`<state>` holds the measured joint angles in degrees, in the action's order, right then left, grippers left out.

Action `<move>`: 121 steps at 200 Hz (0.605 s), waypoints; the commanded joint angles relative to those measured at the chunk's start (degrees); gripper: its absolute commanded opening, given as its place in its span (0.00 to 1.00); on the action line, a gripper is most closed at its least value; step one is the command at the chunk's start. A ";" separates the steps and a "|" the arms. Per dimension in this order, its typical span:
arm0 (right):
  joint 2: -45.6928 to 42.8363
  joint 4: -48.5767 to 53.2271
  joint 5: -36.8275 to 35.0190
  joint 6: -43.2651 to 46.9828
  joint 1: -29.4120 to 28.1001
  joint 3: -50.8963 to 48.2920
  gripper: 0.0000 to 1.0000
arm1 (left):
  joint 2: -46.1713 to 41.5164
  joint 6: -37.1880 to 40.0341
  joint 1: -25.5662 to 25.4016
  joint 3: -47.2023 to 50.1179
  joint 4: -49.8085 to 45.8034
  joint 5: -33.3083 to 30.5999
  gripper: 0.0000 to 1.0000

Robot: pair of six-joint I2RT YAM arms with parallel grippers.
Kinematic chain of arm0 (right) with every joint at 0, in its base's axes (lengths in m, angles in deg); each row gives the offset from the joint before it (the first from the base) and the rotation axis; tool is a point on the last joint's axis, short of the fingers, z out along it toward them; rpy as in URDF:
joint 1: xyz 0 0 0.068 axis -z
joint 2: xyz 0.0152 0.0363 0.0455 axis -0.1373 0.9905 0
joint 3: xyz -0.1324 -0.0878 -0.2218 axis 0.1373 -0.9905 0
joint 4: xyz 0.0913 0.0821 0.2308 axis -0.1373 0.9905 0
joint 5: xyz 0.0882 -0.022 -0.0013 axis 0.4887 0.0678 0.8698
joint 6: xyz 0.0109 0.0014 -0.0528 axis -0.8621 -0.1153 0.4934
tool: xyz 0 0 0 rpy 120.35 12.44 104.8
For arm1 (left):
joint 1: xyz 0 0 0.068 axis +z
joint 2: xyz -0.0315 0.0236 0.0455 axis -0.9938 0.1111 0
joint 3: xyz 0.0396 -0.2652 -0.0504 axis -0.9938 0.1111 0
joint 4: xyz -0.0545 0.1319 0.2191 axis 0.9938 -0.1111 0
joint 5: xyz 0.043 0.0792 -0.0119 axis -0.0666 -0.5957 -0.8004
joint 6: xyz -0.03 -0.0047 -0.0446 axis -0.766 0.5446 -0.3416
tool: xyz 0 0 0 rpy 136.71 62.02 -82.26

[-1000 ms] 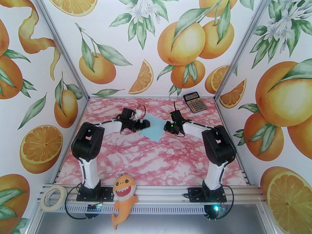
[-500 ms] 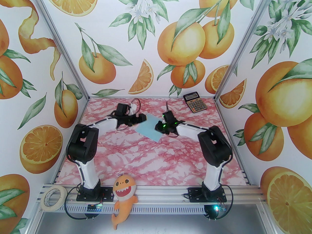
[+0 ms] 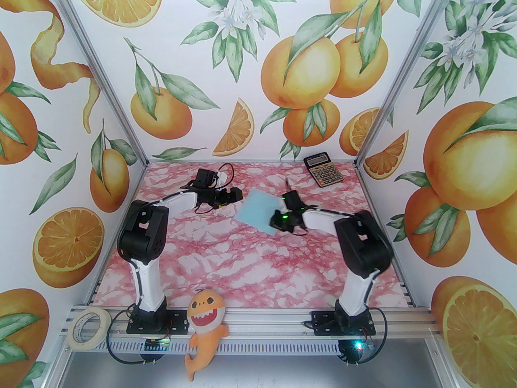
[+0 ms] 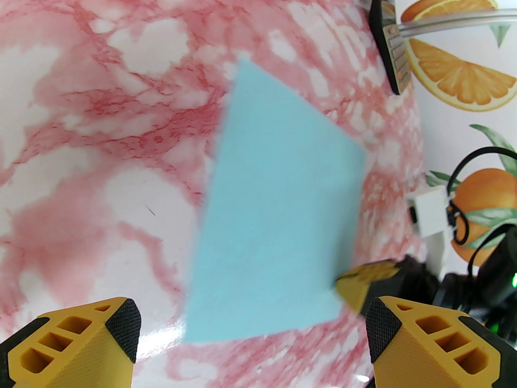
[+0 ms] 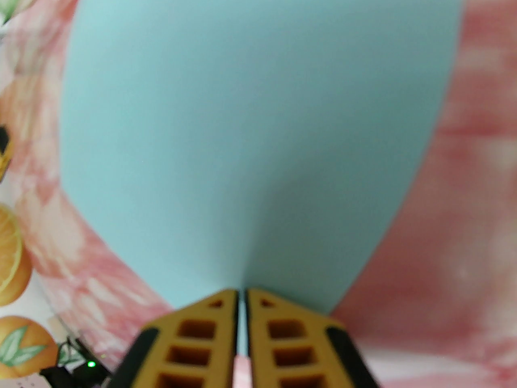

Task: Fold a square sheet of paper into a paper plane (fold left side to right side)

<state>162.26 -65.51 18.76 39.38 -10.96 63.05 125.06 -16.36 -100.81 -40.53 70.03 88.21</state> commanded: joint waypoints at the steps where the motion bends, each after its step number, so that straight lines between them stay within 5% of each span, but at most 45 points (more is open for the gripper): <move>1: -2.99 7.90 -1.83 7.54 1.62 2.12 0.15 | -1.56 0.82 -1.55 1.49 -1.09 0.25 0.96; 65: -4.54 6.18 -11.66 0.41 1.71 6.42 0.35 | 3.43 2.90 -4.33 -4.17 -2.16 -2.76 0.97; 121: 3.83 -1.44 -10.17 -4.53 1.12 9.18 0.29 | 9.79 8.15 -6.07 -12.38 -7.91 -7.32 0.97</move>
<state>162.32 -63.61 9.67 37.61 -9.34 70.24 132.34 -12.16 -105.66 -48.90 66.20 84.43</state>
